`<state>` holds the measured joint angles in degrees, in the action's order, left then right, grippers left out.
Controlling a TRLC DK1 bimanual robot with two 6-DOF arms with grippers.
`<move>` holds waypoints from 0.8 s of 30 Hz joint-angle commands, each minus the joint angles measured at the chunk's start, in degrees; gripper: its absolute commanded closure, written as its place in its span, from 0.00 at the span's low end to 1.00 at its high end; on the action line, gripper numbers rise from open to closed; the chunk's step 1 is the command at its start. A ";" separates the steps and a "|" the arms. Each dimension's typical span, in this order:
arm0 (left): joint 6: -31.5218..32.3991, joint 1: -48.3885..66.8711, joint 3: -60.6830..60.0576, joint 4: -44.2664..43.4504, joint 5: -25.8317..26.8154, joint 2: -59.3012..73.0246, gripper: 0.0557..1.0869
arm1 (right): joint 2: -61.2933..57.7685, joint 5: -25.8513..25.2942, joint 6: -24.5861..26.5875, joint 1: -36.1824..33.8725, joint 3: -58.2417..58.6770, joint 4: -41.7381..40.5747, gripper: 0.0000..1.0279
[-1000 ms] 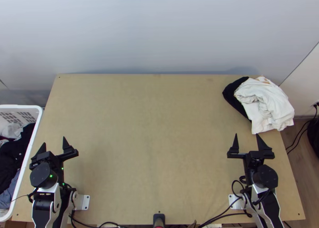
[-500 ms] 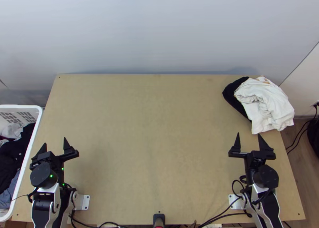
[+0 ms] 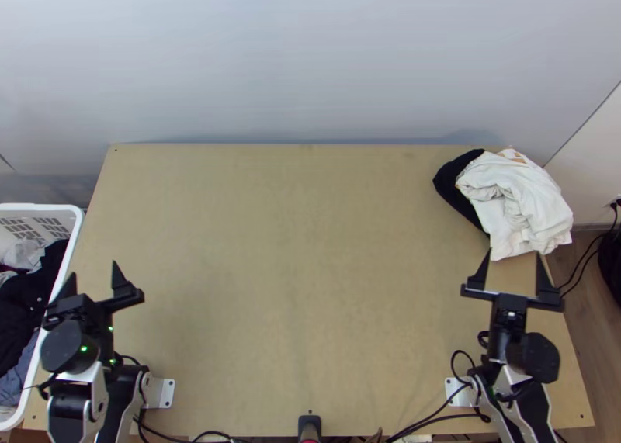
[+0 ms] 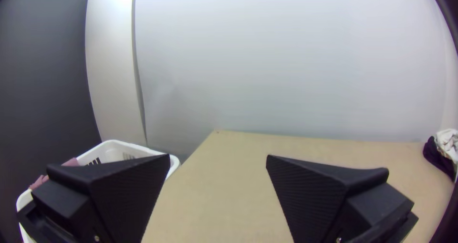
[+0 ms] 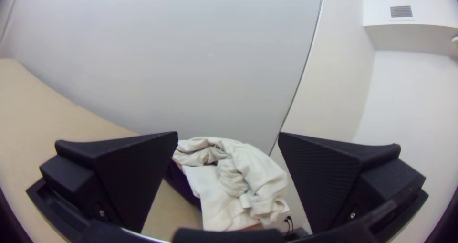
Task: Fold the t-shirt
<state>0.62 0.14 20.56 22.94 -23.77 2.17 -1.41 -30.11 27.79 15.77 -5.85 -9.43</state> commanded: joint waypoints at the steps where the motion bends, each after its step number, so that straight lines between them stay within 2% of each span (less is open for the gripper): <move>1: 0.70 -1.20 11.00 -3.16 0.04 10.39 0.05 | -9.22 -5.05 -1.42 1.37 -10.94 3.28 0.04; 5: 0.78 -3.92 18.12 -4.66 0.13 18.13 0.05 | -19.07 -6.54 -12.41 2.86 -22.19 12.07 0.04; 10: 0.78 -9.11 20.40 -9.67 0.39 25.51 0.05 | -29.09 -7.60 -26.12 4.18 -34.67 24.99 0.04; 12: 1.84 -13.59 22.42 -9.67 2.41 29.91 0.05 | -31.46 -7.51 -29.11 4.18 -38.36 28.33 0.04; 17: 5.71 -31.78 28.57 -9.67 14.54 41.42 0.05 | -36.03 -7.42 -31.57 6.38 -45.39 34.66 0.05; 21: 6.23 -43.30 31.83 -10.90 21.57 50.12 0.05 | -37.00 -6.63 -32.71 7.87 -45.57 35.71 0.04; 24: 6.14 -50.68 32.88 -12.48 24.38 57.06 0.05 | -37.70 -6.37 -33.68 7.78 -45.66 36.85 0.04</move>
<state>5.80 -33.52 48.82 12.69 -7.70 44.99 -35.73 -37.06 -2.90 22.28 -48.07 23.49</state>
